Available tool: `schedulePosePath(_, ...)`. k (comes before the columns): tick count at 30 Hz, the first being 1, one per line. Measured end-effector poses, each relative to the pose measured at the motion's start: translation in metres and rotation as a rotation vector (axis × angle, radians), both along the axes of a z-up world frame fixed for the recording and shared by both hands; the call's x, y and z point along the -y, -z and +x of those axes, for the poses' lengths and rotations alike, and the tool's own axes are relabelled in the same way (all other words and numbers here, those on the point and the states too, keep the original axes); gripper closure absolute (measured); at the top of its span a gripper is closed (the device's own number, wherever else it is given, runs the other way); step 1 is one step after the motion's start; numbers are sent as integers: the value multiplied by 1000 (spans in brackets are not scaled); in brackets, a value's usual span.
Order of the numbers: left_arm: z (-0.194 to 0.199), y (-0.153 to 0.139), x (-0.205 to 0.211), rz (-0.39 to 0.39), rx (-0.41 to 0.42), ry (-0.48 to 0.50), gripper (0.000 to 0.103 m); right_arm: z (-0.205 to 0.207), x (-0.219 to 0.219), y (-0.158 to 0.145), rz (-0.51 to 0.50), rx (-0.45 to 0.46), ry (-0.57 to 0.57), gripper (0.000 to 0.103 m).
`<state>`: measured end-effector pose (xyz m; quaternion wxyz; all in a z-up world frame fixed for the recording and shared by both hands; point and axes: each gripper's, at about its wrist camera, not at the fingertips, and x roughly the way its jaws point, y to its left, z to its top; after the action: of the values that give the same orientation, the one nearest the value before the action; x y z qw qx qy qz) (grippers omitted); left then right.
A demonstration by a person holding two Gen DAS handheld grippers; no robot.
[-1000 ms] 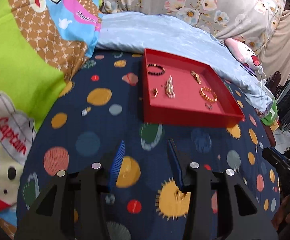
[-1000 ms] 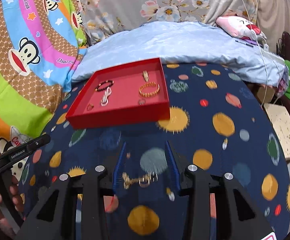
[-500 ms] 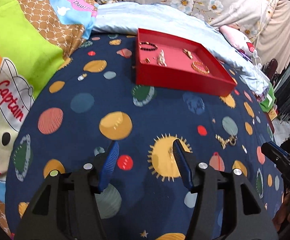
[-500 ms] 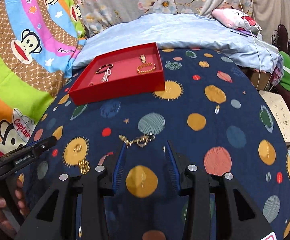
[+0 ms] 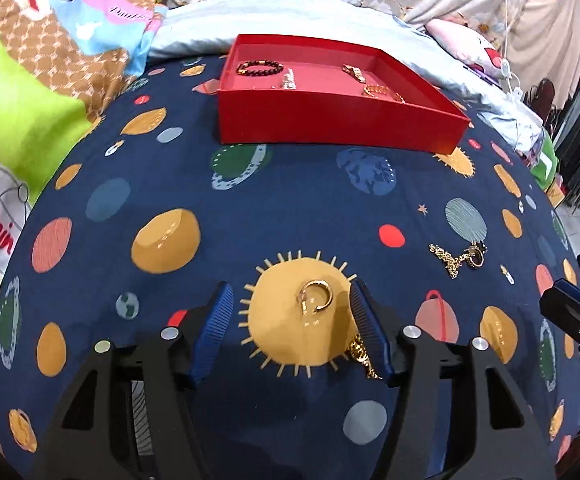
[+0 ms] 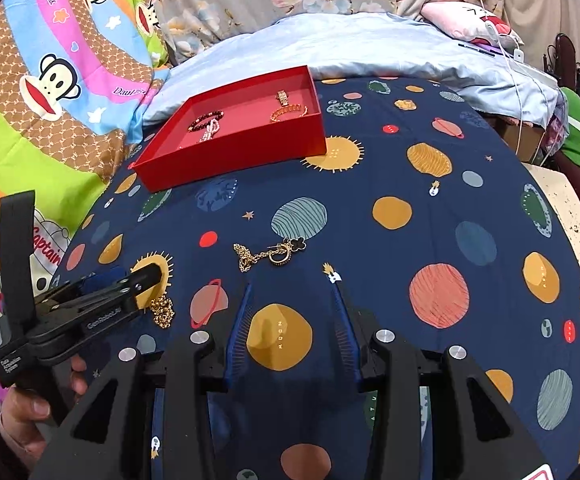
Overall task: Organize jewelry
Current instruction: 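Grasp a gold earring with the left tool while the right tool grasps a gold hoop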
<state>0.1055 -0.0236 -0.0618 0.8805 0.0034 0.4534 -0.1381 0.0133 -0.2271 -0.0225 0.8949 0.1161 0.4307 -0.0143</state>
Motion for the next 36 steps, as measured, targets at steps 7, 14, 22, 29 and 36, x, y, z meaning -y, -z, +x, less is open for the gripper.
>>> schedulePosePath(7,1,0,7,19,15,33,85,19,-9,14,-5,-25,-33,64)
schedulePosePath(14,0,-6,2,-8,10,40,86,43,-13,28,-24,-44,-44,64)
schedulePosePath(22,0,-19,-8,-48,9,27,85,60,-16,36,-76,-54,-52,68)
schedulePosePath(29,0,-21,-11,-58,8,22,85,62,-22,37,-143,-55,-63,87)
schedulePosePath(36,-2,-23,-14,-73,2,14,85,58,-26,33,-158,-46,-65,87)
